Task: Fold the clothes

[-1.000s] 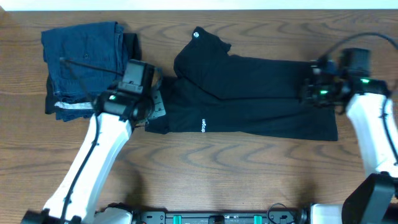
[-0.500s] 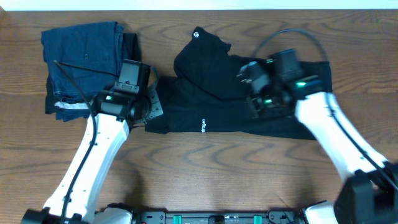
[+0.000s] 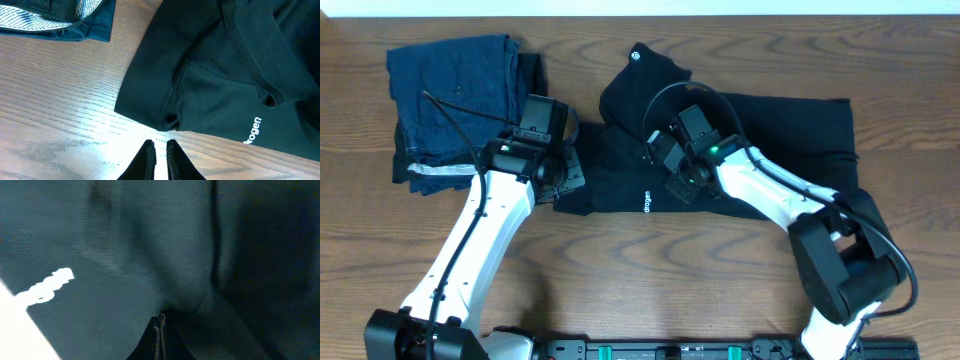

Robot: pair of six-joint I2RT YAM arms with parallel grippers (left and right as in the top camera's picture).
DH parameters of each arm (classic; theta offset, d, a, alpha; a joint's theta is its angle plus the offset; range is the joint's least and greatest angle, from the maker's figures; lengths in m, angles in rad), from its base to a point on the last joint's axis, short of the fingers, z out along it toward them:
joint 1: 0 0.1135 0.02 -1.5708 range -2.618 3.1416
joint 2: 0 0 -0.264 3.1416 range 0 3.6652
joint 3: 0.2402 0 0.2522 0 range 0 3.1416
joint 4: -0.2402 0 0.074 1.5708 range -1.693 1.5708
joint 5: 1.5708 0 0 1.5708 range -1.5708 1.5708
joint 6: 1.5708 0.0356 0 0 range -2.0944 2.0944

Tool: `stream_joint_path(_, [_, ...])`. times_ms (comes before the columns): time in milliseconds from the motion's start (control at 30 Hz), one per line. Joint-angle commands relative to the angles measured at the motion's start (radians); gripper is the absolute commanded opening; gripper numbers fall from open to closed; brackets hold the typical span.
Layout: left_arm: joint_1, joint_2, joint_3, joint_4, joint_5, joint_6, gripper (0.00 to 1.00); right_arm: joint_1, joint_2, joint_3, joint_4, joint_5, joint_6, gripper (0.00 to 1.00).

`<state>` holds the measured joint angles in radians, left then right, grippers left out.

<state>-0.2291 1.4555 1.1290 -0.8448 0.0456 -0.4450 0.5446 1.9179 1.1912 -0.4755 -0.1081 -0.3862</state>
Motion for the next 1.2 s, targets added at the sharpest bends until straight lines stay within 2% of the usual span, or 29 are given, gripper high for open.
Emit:
stream_joint_path(0, [0.006, 0.007, -0.012, -0.002, -0.005, -0.002, 0.12, -0.005, 0.016, 0.005, 0.029, 0.06, -0.01, 0.01])
stream_joint_path(200, [0.006, 0.007, -0.012, 0.001, -0.006, -0.002, 0.12, -0.015, 0.018, 0.005, 0.084, 0.06, 0.034, 0.02])
stream_joint_path(800, [0.006, 0.007, -0.012, 0.0, -0.009, -0.002, 0.12, -0.016, 0.082, 0.005, 0.172, 0.06, 0.037, 0.05])
stream_joint_path(967, [0.006, 0.007, -0.012, 0.0, -0.009, -0.002, 0.12, -0.028, 0.096, 0.005, 0.231, 0.065, 0.095, 0.04])
stream_joint_path(1100, [0.005, 0.007, -0.012, 0.0, -0.009, -0.002, 0.12, -0.045, 0.077, 0.006, 0.3, 0.075, 0.167, 0.08])
stream_joint_path(1167, [0.005, 0.007, -0.012, 0.0, -0.009, -0.002, 0.12, -0.049, 0.057, 0.006, 0.304, 0.076, 0.173, 0.16])
